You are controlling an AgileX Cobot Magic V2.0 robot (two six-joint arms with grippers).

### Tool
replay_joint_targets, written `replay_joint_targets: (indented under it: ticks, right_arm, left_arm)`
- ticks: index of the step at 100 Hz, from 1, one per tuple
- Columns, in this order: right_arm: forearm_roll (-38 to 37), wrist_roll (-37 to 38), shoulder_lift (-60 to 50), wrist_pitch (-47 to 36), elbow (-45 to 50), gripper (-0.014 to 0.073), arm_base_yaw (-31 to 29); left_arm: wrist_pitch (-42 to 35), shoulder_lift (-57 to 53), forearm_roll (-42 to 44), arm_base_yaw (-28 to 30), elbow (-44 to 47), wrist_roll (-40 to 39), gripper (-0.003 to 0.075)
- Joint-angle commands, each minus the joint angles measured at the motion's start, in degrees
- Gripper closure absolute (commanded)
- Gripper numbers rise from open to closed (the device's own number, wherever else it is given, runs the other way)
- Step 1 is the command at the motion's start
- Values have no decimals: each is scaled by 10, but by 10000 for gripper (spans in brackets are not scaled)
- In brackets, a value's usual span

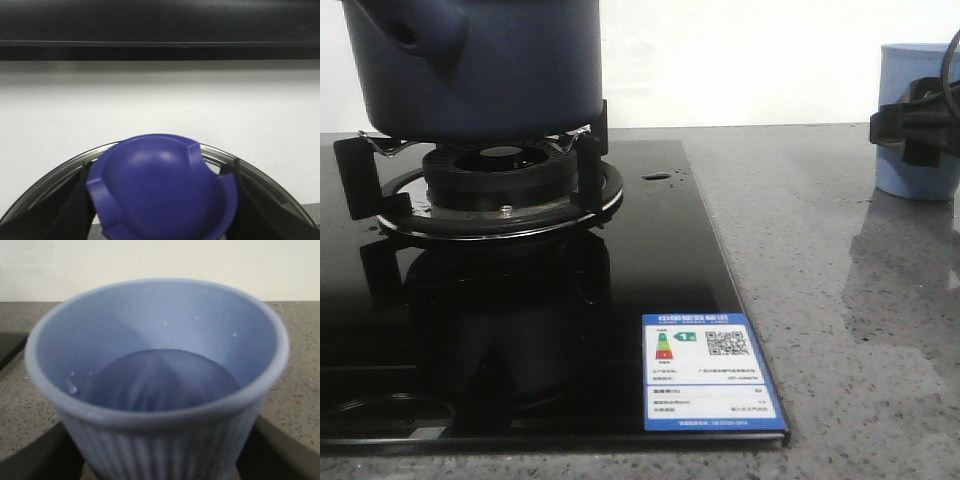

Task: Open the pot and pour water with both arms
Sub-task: 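Lift the blue cup with the right gripper and carry it over the pot, then tilt the blue cup with the right gripper to pour water into the pot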

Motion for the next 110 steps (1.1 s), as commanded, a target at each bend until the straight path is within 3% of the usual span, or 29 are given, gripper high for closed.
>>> replay_joint_targets:
  ticks: [1, 17, 37, 69, 110]
  right_arm:
    - [-31, 0, -31, -51, -15, 262, 1]
    - [-58, 0, -72, -18, -27, 262, 1]
    - [-126, 0, -126, 98, -92, 262, 9]
    - [-157, 0, -144, 309, -248, 262, 89]
    - [-225, 0, -106, 441, -400, 262, 174]
  left_arm:
    - [-65, -16, 1, 2, -22, 0, 361]
    - [-65, -16, 1, 2, -22, 0, 361]
    - [-65, -16, 1, 2, -22, 0, 361]
    - [-64, -16, 1, 2, -22, 0, 361]
    - [-64, -16, 1, 2, -22, 0, 361]
